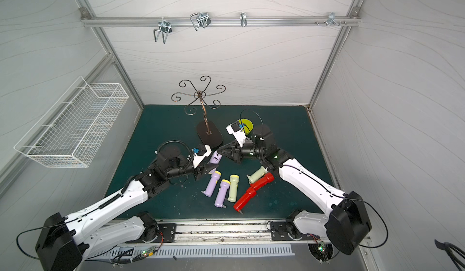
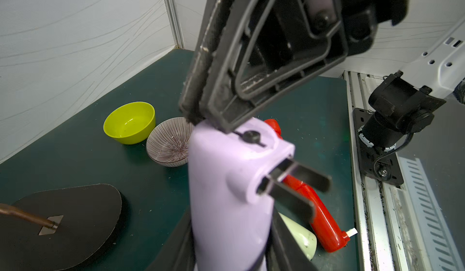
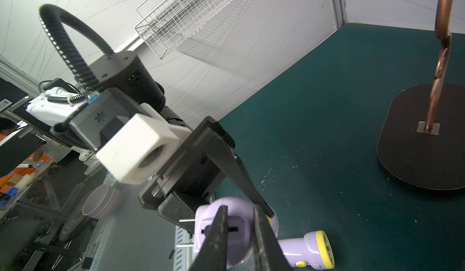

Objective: Close the plug at the bottom of the flashlight
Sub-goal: Close the plug of the flashlight.

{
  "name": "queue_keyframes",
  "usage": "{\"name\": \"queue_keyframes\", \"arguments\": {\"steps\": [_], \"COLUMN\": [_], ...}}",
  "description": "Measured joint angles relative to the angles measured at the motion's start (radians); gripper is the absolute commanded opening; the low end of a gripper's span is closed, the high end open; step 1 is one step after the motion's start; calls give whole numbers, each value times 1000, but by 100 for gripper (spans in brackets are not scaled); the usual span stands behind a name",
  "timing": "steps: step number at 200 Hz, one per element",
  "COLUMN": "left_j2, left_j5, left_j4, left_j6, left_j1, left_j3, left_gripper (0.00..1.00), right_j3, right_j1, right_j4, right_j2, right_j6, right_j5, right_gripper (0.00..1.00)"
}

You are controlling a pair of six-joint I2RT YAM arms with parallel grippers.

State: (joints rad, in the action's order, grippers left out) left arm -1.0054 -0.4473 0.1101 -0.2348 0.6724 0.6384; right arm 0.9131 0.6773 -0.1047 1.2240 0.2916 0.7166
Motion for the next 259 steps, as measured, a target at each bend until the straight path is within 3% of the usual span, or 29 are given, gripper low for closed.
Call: {"name": "queue_keyframes", "arguments": {"steps": [65,78,99,116,159,259], "left_j2": [5,6,8,9,9,11], "left_j5": [-6,-10,-16,-17,-19,-21], "left_j4": [11,22,30,30,30,24], "left_j6": [2,2,2,2,2,0], "left_j1": [6,9,11,11,11,16], "left_j3": [-1,-1,-1,-1,-1,-1], "left_gripper": [0,0,0,0,0,0], "right_j3": [0,0,0,0,27,34], "right_j1": [-55,-70,-83,-65,23,26], "right_j4": [-14,-15,-21,-10,64,87], "right_j2": [6,6,4,-7,-36,-32], "right_j6": [35,47,63,41,-38,-76], "right_j5": [41,45,57,59,43,31], "right_gripper": [16,23,48,54,53,33]}}
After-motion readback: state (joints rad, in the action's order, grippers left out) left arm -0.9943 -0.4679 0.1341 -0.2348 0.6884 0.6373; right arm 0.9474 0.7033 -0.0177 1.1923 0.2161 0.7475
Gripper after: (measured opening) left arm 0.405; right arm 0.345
